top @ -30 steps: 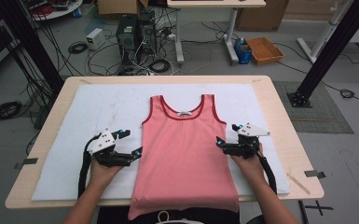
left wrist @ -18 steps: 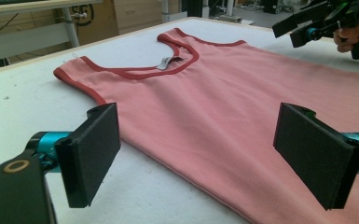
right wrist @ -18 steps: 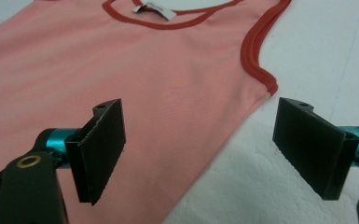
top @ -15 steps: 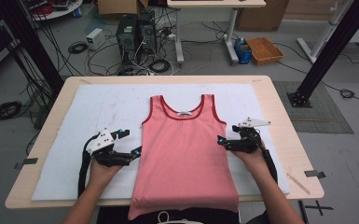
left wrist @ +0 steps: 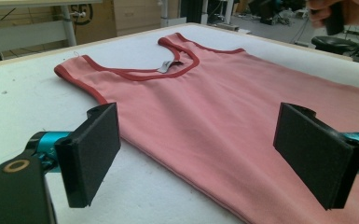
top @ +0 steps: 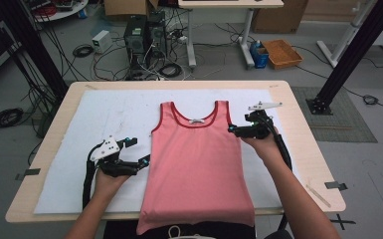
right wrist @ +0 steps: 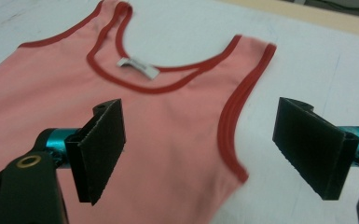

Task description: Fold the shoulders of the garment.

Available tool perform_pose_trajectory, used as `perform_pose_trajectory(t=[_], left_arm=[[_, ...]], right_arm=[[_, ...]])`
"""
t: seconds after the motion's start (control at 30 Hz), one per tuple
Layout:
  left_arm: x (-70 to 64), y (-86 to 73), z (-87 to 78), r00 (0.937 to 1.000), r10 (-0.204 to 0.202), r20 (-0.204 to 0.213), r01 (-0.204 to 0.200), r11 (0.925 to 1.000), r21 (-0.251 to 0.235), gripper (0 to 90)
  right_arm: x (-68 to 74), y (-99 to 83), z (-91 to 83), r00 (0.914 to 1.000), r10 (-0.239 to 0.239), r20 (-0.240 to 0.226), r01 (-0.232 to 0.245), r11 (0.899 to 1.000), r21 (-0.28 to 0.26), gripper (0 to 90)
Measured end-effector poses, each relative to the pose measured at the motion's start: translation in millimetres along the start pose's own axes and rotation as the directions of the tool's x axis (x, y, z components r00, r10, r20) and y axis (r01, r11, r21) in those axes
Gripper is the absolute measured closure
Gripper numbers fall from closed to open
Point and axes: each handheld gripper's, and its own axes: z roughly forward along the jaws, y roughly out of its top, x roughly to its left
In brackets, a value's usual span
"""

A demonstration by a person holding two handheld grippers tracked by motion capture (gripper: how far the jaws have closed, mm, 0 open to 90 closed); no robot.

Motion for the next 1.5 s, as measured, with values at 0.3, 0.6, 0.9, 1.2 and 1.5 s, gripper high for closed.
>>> perform_pose_trajectory(t=[0.3,0.6,0.9,1.2,1.5], left_arm=[[0.3,-0.1,0.0,1.0,-0.004,0.001,0.004,1.0,-0.001,14.8],[0.5,0.0,0.0,1.0,-0.004,0.003,0.004,1.0,0.001,14.8],[0.5,-0.1,0.1,1.0,-0.004,0.006,0.004,1.0,0.001,14.8],[1.1,-0.1,0.0,0.9999,-0.012,0.008,0.012,0.9999,0.0,14.8],[1.2,0.1,0.0,1.0,-0.005,0.008,0.005,1.0,0.004,14.8]], right_arm=[[-10.5,29.2,41.3,0.9988,0.041,0.026,-0.042,0.998,0.036,16.6],[-19.4,47.4,79.2,0.9961,0.068,0.056,-0.073,0.994,0.086,16.6],[-36.5,52.7,106.6,0.9836,0.13,0.125,-0.142,0.986,0.091,16.7],[-46.6,57.9,125.1,0.9752,0.145,0.167,-0.165,0.98,0.11,16.7],[-38.9,54.5,145.3,0.9772,0.099,0.188,-0.128,0.98,0.15,26.5]])
